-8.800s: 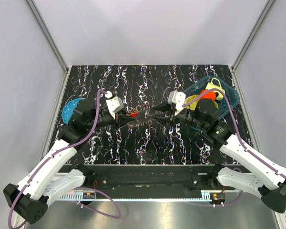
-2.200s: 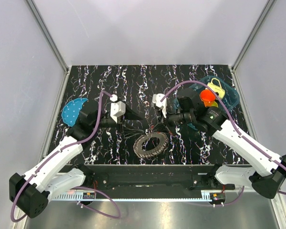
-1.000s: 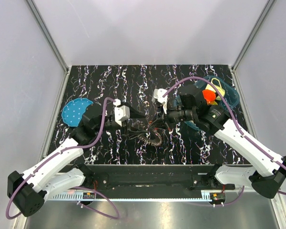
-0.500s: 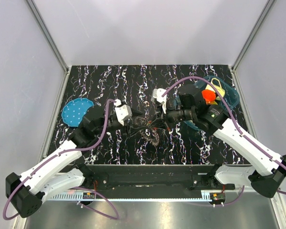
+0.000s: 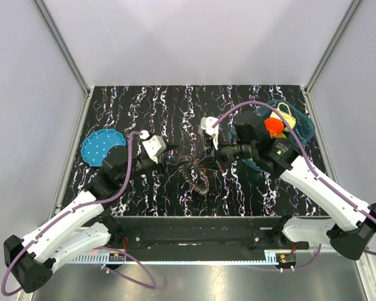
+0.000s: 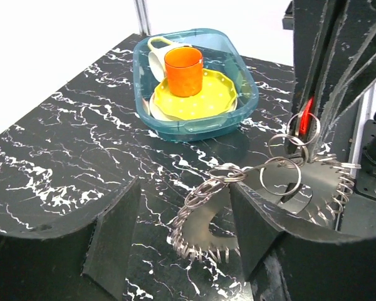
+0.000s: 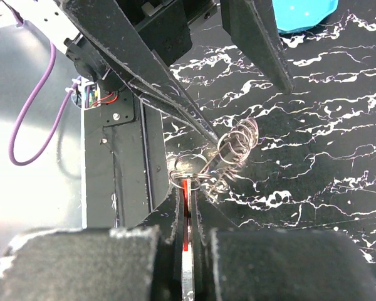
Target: Remove the keys from the keyring
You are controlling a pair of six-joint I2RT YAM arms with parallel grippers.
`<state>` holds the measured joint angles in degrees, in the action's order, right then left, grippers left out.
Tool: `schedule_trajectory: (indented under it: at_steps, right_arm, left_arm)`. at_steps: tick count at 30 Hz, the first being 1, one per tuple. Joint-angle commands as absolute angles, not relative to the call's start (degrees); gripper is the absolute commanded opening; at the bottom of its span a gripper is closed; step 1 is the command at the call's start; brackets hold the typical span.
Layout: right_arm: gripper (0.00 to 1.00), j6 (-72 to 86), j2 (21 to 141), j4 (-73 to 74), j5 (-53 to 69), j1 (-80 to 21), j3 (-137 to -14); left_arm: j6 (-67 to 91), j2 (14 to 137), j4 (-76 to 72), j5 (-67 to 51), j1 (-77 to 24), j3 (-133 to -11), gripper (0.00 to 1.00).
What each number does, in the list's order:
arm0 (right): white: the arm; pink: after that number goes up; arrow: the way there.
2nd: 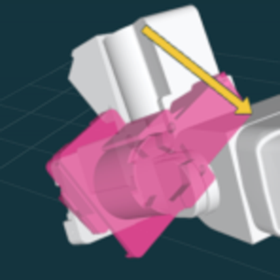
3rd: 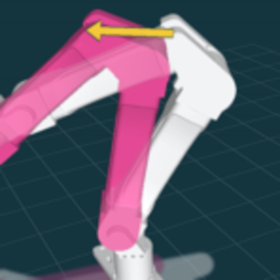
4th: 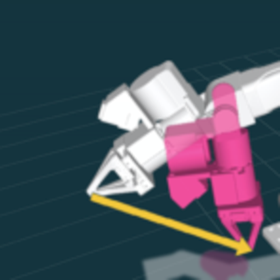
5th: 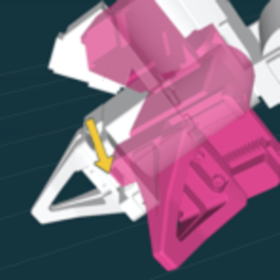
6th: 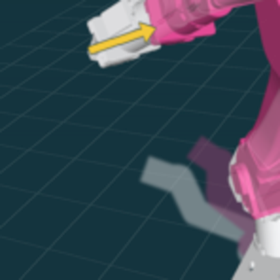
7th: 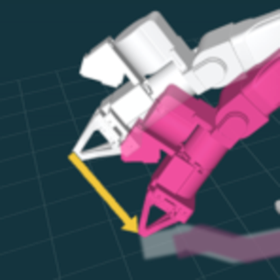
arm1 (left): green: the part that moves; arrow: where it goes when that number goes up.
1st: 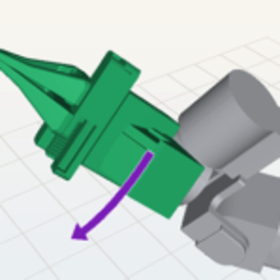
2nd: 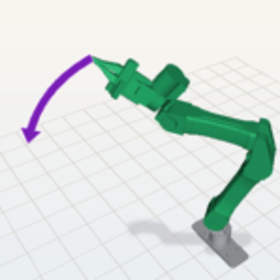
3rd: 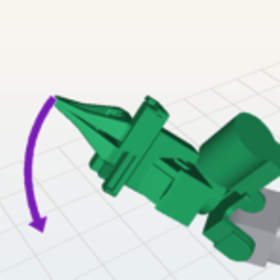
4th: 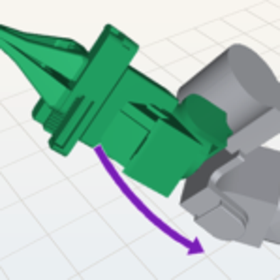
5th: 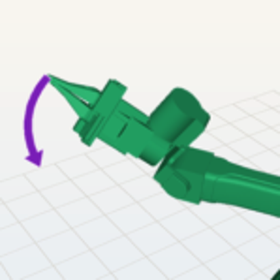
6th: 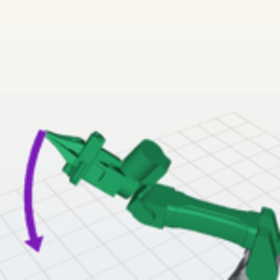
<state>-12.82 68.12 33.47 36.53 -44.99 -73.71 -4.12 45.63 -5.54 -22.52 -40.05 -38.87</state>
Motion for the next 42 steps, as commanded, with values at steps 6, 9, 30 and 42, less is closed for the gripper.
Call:
schedule_trajectory:
  at_steps: [6, 9, 30, 42]
  right_arm:
    - [0.0, -4.31, 67.85, 20.4, 33.93, -44.91, -71.81]
    - [0.0, -3.95, 67.85, 19.95, 32.26, -44.91, -71.89]
    - [0.0, -3.95, 68.91, 21.35, 35.25, -44.91, -72.6]
    - [0.0, -4.75, 68.73, 23.64, 35.95, -45.0, -72.25]
  left_arm:
    - [-5.62, 43.86, -4.65, -23.98, -40.34, -40.44, 0.63]
    - [-8.08, 42.55, -6.59, -23.03, -41.48, -38.77, 0.63]
    - [-7.21, 43.77, -10.28, -12.85, -42.36, -40.26, 0.63]
    - [-4.49, 45.62, -8.35, -8.71, -42.28, -42.62, 0.62]
